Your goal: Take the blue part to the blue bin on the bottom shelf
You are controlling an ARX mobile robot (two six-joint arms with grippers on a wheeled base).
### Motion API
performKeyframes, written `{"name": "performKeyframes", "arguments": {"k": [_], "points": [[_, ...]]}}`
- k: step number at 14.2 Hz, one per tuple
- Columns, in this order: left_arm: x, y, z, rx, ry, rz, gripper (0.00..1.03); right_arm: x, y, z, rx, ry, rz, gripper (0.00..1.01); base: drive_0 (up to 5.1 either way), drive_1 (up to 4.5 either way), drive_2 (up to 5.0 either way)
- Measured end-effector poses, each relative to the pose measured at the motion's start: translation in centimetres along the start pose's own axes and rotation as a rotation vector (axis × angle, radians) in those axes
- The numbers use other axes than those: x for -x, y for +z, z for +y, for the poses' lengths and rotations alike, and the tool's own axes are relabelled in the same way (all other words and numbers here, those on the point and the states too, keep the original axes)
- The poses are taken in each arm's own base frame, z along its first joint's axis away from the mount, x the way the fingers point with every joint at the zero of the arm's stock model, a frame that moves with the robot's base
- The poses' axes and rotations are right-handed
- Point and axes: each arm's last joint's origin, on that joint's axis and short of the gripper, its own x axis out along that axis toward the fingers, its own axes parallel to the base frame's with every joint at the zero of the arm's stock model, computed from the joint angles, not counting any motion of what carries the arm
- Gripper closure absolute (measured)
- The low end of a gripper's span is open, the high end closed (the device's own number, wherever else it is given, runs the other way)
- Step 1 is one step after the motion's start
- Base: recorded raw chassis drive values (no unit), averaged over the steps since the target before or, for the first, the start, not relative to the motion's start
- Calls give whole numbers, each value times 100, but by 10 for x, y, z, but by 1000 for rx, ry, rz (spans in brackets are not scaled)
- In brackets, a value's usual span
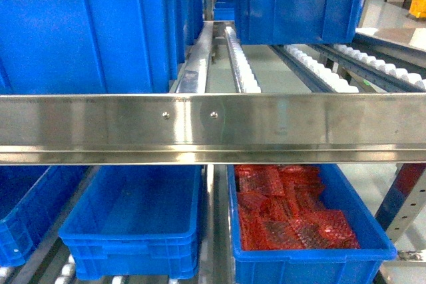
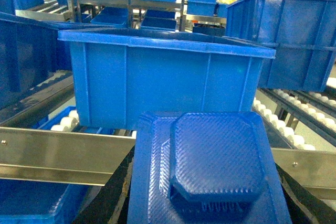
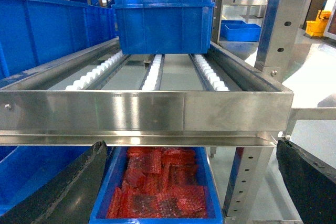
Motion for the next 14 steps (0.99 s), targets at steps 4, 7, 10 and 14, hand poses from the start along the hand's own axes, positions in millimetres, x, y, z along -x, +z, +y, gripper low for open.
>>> {"name": "performKeyframes", "arguments": {"k": [4, 7, 10, 14], "points": [[0, 0, 0, 0, 1, 0, 59, 0, 0, 0, 0, 0, 0, 3, 0, 0, 0], [0, 0, 0, 0, 0, 0, 59, 0, 0, 0, 0, 0, 0, 3, 0, 0, 0], [0, 0, 0, 0, 0, 0, 59, 0, 0, 0, 0, 0, 0, 3, 0, 0, 0], [0, 0, 0, 0, 0, 0, 59, 0, 0, 0, 0, 0, 0, 3, 0, 0, 0]]}}
